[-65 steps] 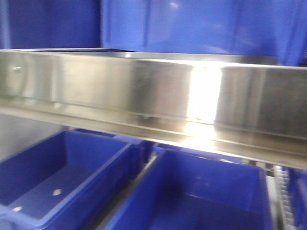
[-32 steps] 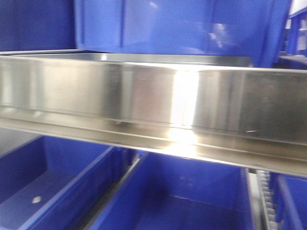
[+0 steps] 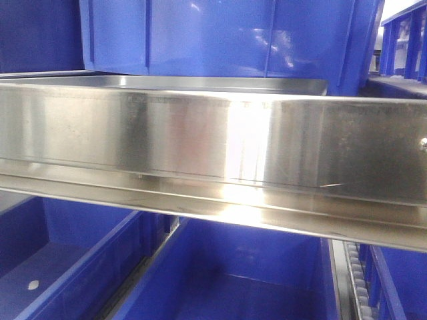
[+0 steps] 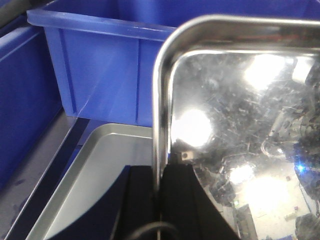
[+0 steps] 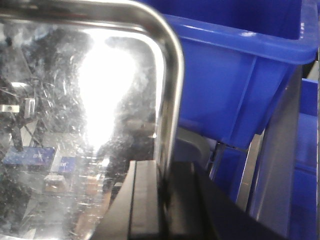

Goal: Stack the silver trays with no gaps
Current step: 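Drive up to the second shelf holding the tray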

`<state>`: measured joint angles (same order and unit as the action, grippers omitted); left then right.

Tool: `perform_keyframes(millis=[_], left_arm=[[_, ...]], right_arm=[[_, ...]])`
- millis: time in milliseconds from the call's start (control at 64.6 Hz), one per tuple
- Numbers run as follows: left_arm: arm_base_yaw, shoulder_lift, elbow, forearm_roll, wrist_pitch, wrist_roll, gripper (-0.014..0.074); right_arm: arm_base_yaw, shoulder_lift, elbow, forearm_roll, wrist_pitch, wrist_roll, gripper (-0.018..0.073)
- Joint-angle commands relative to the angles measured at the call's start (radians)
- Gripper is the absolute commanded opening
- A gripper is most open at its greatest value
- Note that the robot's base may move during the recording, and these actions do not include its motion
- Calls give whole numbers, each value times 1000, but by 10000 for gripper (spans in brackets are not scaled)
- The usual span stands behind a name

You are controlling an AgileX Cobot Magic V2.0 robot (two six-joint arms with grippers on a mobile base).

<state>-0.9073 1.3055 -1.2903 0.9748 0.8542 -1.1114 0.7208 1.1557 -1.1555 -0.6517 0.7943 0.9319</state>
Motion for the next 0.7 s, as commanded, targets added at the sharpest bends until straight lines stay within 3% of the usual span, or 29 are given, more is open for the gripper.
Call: perform_keyframes(millis=[0,681], left_arm=[[-13,2,-10,1,-117,0,-16],[-13,2,-10,1,-119,0,-16]], right_arm=[[11,-2,-7,3,-548,-16,-77],[11,-2,-7,3,-595,-16,-77]])
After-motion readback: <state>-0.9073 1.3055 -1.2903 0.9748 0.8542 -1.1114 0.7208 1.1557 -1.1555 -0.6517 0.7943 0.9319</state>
